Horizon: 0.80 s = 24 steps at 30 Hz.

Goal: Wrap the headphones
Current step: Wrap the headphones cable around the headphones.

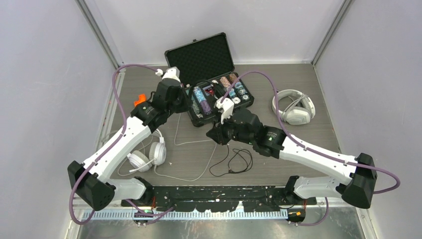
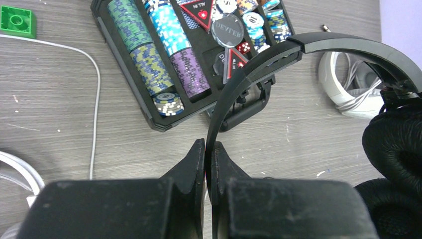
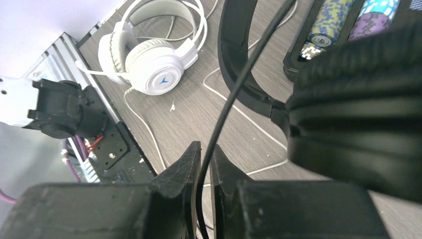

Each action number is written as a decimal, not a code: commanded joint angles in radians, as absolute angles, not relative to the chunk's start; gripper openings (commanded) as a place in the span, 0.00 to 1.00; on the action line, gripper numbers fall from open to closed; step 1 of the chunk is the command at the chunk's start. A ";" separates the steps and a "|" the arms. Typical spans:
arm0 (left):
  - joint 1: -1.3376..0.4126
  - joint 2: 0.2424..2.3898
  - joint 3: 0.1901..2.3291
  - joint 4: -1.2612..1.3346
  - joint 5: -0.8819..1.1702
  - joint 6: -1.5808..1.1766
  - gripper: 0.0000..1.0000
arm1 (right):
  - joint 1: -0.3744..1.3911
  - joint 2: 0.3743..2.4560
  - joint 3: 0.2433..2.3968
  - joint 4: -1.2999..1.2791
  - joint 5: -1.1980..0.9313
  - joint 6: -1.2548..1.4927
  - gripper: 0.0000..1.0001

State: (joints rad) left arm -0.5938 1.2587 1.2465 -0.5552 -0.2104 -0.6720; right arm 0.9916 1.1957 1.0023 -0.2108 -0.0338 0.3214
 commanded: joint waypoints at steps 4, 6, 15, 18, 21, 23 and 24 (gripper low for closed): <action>-0.588 1.200 1.265 -0.418 -0.191 -0.759 0.00 | 1.015 1.091 0.897 0.018 0.057 0.220 0.18; -0.588 1.201 1.263 -0.411 -0.183 -0.770 0.00 | 1.016 1.080 0.876 0.046 0.060 0.215 0.18; -0.585 1.184 1.252 -0.389 -0.129 -0.800 0.00 | 1.020 1.091 0.778 0.137 0.084 0.224 0.18; -0.584 1.171 1.249 -0.384 -0.114 -0.813 0.00 | 1.020 1.090 0.733 0.193 0.094 0.230 0.19; -0.584 1.161 1.247 -0.380 -0.108 -0.822 0.00 | 1.020 1.105 0.692 0.280 0.091 0.246 0.29; -0.584 1.156 1.239 -0.366 -0.103 -0.831 0.00 | 1.021 1.124 0.662 0.373 0.090 0.257 0.32; -0.584 1.156 1.236 -0.358 -0.100 -0.838 0.00 | 1.021 1.136 0.646 0.425 0.088 0.258 0.34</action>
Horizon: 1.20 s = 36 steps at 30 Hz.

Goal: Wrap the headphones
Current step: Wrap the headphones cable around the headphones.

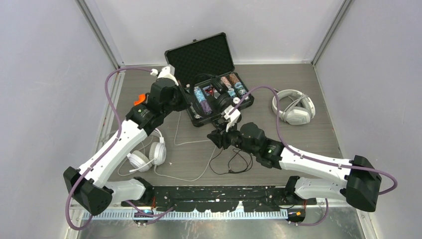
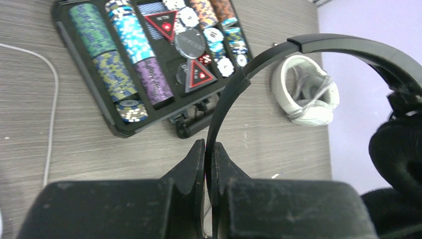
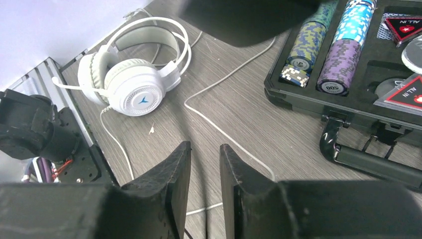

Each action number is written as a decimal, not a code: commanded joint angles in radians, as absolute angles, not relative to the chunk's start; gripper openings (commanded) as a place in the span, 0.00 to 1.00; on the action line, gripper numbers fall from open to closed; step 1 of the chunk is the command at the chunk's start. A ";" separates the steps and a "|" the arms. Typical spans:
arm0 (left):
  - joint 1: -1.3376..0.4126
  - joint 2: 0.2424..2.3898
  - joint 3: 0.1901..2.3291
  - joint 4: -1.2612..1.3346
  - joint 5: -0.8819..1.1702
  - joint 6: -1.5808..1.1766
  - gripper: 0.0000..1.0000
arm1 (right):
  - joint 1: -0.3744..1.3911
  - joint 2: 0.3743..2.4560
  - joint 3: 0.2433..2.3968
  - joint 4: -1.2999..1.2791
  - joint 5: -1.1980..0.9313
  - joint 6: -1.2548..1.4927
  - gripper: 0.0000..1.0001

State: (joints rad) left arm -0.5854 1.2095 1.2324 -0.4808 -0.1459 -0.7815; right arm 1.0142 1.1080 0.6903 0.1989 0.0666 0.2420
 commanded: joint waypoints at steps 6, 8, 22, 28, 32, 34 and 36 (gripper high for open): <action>-0.584 1.163 1.249 -0.373 -0.092 -0.836 0.00 | 1.021 1.207 0.564 0.686 0.111 0.245 0.37; -0.584 1.159 1.255 -0.383 -0.100 -0.828 0.00 | 1.021 1.214 0.555 0.702 0.112 0.250 0.36; -0.572 1.103 1.292 -0.416 0.057 -0.760 0.00 | 1.016 1.194 0.408 0.808 0.190 0.278 0.00; -0.536 1.054 1.252 -0.394 0.229 -0.740 0.00 | 0.987 1.107 0.390 0.743 0.244 0.265 0.00; -0.502 1.023 1.229 -0.375 0.295 -0.748 0.00 | 0.944 1.054 0.352 0.742 0.257 0.290 0.00; -0.482 1.024 1.232 -0.378 0.324 -0.744 0.00 | 0.928 1.026 0.338 0.741 0.249 0.297 0.00; -0.465 1.030 1.235 -0.390 0.338 -0.729 0.00 | 0.916 0.995 0.338 0.720 0.245 0.298 0.00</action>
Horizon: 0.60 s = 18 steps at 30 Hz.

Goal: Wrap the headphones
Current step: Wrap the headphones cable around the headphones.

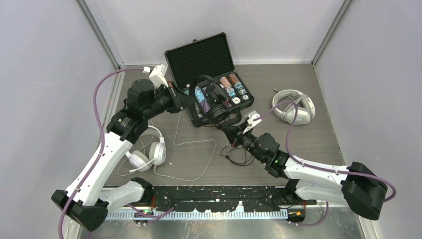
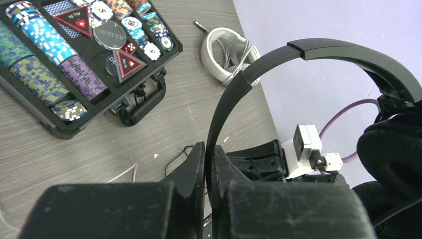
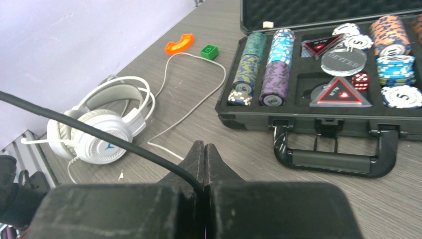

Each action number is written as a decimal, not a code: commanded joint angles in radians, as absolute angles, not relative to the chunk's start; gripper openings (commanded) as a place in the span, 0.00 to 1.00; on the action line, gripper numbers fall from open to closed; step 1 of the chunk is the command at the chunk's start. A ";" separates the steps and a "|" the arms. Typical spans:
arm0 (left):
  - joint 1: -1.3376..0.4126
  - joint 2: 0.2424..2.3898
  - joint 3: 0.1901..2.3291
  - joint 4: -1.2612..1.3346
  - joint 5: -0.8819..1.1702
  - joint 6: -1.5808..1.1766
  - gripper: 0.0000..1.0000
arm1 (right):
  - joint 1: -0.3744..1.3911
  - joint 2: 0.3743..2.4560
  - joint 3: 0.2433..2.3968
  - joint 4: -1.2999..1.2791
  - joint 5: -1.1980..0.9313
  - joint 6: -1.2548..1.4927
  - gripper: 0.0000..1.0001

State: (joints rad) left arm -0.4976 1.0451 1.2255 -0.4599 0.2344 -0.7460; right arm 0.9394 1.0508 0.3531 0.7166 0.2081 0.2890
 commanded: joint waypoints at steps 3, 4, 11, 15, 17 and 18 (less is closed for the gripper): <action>-0.435 1.048 1.229 -0.372 0.416 -0.688 0.00 | 0.897 0.951 0.347 0.674 0.238 0.292 0.00; -0.430 1.056 1.232 -0.376 0.438 -0.665 0.00 | 0.891 0.937 0.350 0.657 0.235 0.294 0.00; -0.386 1.064 1.242 -0.458 0.301 -0.621 0.00 | 0.866 0.859 0.370 0.569 0.146 0.301 0.00; -0.378 1.061 1.245 -0.425 0.223 -0.679 0.00 | 0.866 0.888 0.364 0.586 0.077 0.310 0.00; -0.373 1.060 1.248 -0.401 0.211 -0.702 0.00 | 0.866 0.916 0.368 0.595 0.054 0.313 0.00; -0.371 1.060 1.249 -0.385 0.218 -0.712 0.00 | 0.866 0.931 0.371 0.599 0.050 0.319 0.00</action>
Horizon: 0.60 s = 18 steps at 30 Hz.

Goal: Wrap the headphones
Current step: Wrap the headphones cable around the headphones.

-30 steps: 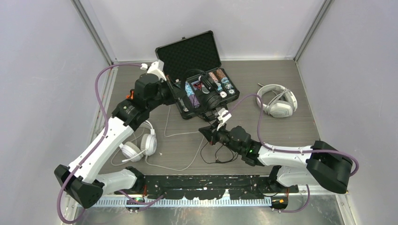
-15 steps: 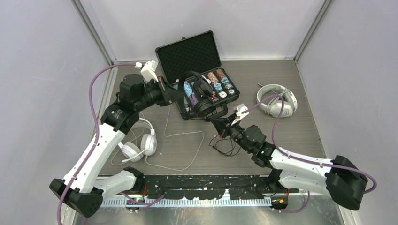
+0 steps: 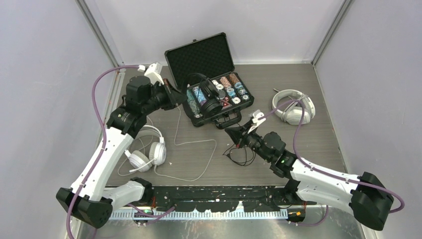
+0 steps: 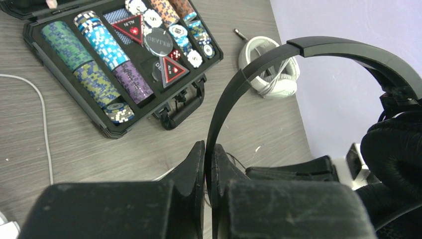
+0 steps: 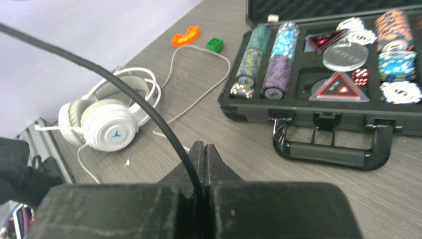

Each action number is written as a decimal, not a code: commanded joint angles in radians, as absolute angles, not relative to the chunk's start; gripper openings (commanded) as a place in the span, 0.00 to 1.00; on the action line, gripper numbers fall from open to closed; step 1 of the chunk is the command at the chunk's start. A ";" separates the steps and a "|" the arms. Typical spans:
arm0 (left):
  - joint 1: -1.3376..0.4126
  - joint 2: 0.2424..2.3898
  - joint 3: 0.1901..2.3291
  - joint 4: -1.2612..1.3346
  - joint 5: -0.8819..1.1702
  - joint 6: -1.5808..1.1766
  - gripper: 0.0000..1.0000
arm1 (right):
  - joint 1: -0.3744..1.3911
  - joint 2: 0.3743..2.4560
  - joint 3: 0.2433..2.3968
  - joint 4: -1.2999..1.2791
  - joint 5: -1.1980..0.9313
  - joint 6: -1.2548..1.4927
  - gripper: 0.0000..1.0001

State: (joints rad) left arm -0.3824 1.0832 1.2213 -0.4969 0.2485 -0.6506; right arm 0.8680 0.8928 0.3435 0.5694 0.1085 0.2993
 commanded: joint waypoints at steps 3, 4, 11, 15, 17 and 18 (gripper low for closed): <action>-0.367 1.066 1.262 -0.375 0.260 -0.716 0.00 | 0.865 0.954 0.368 0.617 0.060 0.325 0.00; -0.365 1.068 1.270 -0.391 0.267 -0.709 0.00 | 0.864 0.953 0.365 0.621 0.073 0.324 0.00; -0.342 1.097 1.305 -0.491 0.580 -0.464 0.00 | 0.815 0.928 0.402 0.525 0.081 0.322 0.00; -0.342 1.107 1.333 -0.667 0.652 -0.183 0.00 | 0.792 0.904 0.464 0.420 -0.004 0.337 0.00; -0.344 1.082 1.306 -0.687 0.674 -0.034 0.00 | 0.784 0.893 0.498 0.360 -0.063 0.351 0.00; -0.344 1.063 1.289 -0.680 0.677 0.026 0.00 | 0.782 0.889 0.518 0.320 -0.087 0.355 0.00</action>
State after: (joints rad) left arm -0.3458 1.1194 1.2797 -0.6113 0.5385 -0.2920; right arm 0.7986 0.9276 0.4236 0.4278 0.0097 0.3267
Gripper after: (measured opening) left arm 0.032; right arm 0.014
